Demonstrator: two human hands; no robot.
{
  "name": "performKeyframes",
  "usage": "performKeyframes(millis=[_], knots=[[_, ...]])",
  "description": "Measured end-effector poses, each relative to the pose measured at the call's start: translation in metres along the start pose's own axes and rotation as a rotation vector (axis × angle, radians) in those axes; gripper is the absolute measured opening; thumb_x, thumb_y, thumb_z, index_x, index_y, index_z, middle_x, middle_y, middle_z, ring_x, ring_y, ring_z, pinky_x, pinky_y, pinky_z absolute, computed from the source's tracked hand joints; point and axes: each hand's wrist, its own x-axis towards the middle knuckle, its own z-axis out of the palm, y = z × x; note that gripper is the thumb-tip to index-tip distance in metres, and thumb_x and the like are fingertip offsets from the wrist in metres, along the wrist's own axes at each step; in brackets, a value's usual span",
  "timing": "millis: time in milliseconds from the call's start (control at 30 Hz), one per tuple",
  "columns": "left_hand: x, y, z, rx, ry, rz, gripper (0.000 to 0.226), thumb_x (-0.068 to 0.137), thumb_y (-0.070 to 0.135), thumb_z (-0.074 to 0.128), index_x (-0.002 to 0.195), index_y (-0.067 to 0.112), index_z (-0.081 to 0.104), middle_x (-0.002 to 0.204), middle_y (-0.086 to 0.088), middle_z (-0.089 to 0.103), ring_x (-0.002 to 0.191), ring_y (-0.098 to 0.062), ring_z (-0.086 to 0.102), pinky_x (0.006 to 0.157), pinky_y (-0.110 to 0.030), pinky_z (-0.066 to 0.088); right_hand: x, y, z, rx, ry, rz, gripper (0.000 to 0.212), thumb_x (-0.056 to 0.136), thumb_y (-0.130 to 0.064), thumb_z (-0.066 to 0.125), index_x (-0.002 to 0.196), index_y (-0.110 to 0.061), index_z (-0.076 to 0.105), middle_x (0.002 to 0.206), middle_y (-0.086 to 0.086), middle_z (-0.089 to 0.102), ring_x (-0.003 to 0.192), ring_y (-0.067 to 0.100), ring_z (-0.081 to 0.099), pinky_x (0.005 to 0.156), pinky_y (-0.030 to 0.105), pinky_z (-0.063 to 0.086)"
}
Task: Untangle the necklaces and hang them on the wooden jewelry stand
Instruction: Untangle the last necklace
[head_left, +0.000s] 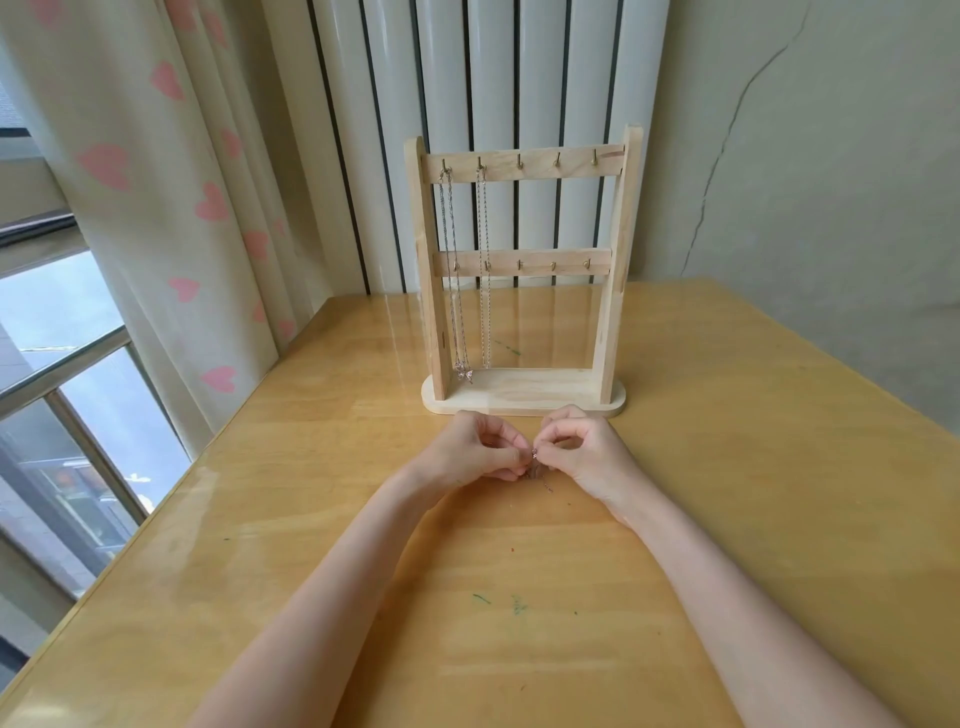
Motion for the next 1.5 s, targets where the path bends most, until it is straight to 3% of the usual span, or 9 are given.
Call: performKeyframes(millis=[233, 433, 600, 667, 767, 900, 1000, 1167, 1500], knots=[[0.0, -0.001, -0.002, -0.06, 0.158, 0.026, 0.015, 0.086, 0.001, 0.059, 0.074, 0.01, 0.059, 0.059, 0.003, 0.061, 0.053, -0.004, 0.057, 0.058, -0.016, 0.052, -0.001, -0.001, -0.002, 0.168, 0.057, -0.009, 0.012, 0.083, -0.001, 0.064, 0.073, -0.008, 0.068, 0.096, 0.002, 0.054, 0.058, 0.012, 0.05, 0.059, 0.015, 0.046], [0.002, -0.002, 0.0, -0.029, 0.162, 0.061, 0.015, 0.086, 0.002, 0.058, 0.074, 0.01, 0.058, 0.067, -0.003, 0.057, 0.054, -0.006, 0.055, 0.058, -0.017, 0.05, 0.001, 0.003, -0.001, 0.17, 0.067, -0.019, 0.004, 0.082, -0.005, 0.066, 0.083, -0.005, 0.07, 0.102, 0.012, 0.058, 0.065, 0.014, 0.052, 0.059, 0.018, 0.046], [0.001, 0.0, 0.001, 0.039, 0.159, 0.092, 0.015, 0.084, -0.003, 0.057, 0.074, 0.008, 0.058, 0.067, -0.005, 0.056, 0.051, -0.005, 0.055, 0.054, -0.016, 0.048, 0.0, 0.001, 0.0, 0.131, 0.054, -0.038, 0.002, 0.078, -0.002, 0.069, 0.08, -0.002, 0.07, 0.096, 0.003, 0.052, 0.07, 0.003, 0.053, 0.059, 0.012, 0.045], [0.001, -0.001, 0.002, 0.085, 0.153, 0.109, 0.016, 0.083, -0.004, 0.056, 0.074, 0.008, 0.057, 0.067, -0.004, 0.056, 0.052, -0.005, 0.055, 0.059, -0.018, 0.049, 0.001, 0.002, -0.001, 0.06, 0.062, -0.053, 0.005, 0.077, -0.001, 0.07, 0.08, 0.002, 0.07, 0.094, 0.0, 0.051, 0.069, -0.004, 0.052, 0.061, 0.007, 0.043], [0.003, -0.003, 0.003, 0.11, 0.151, 0.11, 0.017, 0.081, -0.005, 0.056, 0.073, 0.009, 0.058, 0.066, -0.004, 0.057, 0.059, -0.011, 0.055, 0.067, -0.027, 0.048, 0.001, 0.0, 0.0, -0.04, 0.067, -0.073, 0.004, 0.076, 0.0, 0.07, 0.078, 0.002, 0.068, 0.09, -0.005, 0.048, 0.075, 0.001, 0.052, 0.065, 0.005, 0.041], [0.002, -0.001, 0.006, -0.147, 0.069, 0.025, 0.018, 0.084, -0.002, 0.054, 0.073, 0.012, 0.058, 0.067, -0.003, 0.058, 0.067, -0.015, 0.055, 0.071, -0.023, 0.051, 0.001, -0.001, 0.002, 0.068, 0.052, -0.039, 0.017, 0.078, 0.001, 0.065, 0.068, -0.012, 0.061, 0.09, -0.002, 0.05, 0.068, 0.004, 0.051, 0.064, 0.016, 0.043], [0.003, 0.0, 0.007, -0.388, 0.019, -0.052, 0.024, 0.088, 0.0, 0.053, 0.07, 0.015, 0.06, 0.067, 0.001, 0.06, 0.063, -0.006, 0.058, 0.069, -0.018, 0.054, -0.001, -0.003, 0.0, 0.339, -0.03, -0.008, 0.019, 0.083, 0.004, 0.057, 0.071, -0.009, 0.061, 0.08, 0.003, 0.055, 0.067, 0.013, 0.049, 0.062, 0.021, 0.042], [0.004, 0.002, 0.009, -0.573, -0.007, -0.08, 0.025, 0.088, -0.004, 0.05, 0.072, 0.011, 0.06, 0.064, 0.002, 0.063, 0.056, -0.003, 0.06, 0.064, -0.016, 0.056, -0.002, -0.006, 0.001, 0.626, -0.129, 0.026, 0.019, 0.088, 0.004, 0.049, 0.073, -0.005, 0.058, 0.063, -0.002, 0.061, 0.064, 0.01, 0.055, 0.059, 0.02, 0.042], [0.001, -0.001, 0.0, -0.31, -0.03, -0.01, 0.005, 0.083, 0.01, 0.064, 0.079, 0.007, 0.065, 0.07, -0.002, 0.065, 0.066, -0.007, 0.063, 0.074, -0.021, 0.056, -0.003, -0.002, -0.005, 0.538, -0.128, 0.038, 0.01, 0.086, 0.0, 0.056, 0.078, -0.002, 0.061, 0.073, 0.008, 0.064, 0.067, 0.015, 0.062, 0.062, 0.022, 0.043]])
